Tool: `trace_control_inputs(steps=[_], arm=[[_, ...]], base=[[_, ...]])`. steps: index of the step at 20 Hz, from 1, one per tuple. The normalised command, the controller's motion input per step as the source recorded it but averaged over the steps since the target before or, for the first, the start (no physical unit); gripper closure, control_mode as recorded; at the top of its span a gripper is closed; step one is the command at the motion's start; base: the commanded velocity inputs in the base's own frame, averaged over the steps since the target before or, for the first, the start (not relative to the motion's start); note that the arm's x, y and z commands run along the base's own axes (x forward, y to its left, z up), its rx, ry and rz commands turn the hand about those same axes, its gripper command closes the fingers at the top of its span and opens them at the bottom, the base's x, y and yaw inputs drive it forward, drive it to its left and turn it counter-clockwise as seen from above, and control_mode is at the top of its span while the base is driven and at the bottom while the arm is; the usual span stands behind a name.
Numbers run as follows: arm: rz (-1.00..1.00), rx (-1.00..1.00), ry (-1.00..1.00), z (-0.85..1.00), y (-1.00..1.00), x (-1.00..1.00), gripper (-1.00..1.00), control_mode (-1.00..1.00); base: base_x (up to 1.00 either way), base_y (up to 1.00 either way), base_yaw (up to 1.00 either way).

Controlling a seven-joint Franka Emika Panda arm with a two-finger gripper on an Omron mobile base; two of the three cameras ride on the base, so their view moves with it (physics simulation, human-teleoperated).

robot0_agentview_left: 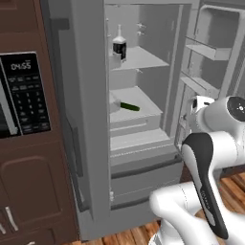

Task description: Place the liquors on the top shelf of the fridge to keep them out of children's reach, and place the cucumber on lower shelves for easy access.

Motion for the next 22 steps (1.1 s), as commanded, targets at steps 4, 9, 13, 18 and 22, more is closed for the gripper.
trace_control_inputs(steps=[4, 9, 13, 18, 22], arm=[[0.0, 0.0, 0.0, 0.0, 0.0, 0.0, -1.0, 1.0], [0.0, 0.0, 0.0, 0.0, 0.0, 0.0, -1.0, 1.0], [0.0, 0.0, 0.0, 0.0, 0.0, 0.0, -1.0, 1.0], [0.0, 0.0, 0.0, 0.0, 0.0, 0.0, -1.0, 1.0], [0.0, 0.0, 0.0, 0.0, 0.0, 0.0, -1.0, 1.0]], base=[[-0.65, -0.24, -0.02], [-0.45, -0.42, -0.09], [-0.25, -0.56, -0.21], [-0.11, -0.55, -0.36], [-0.01, -0.5, -0.5]])
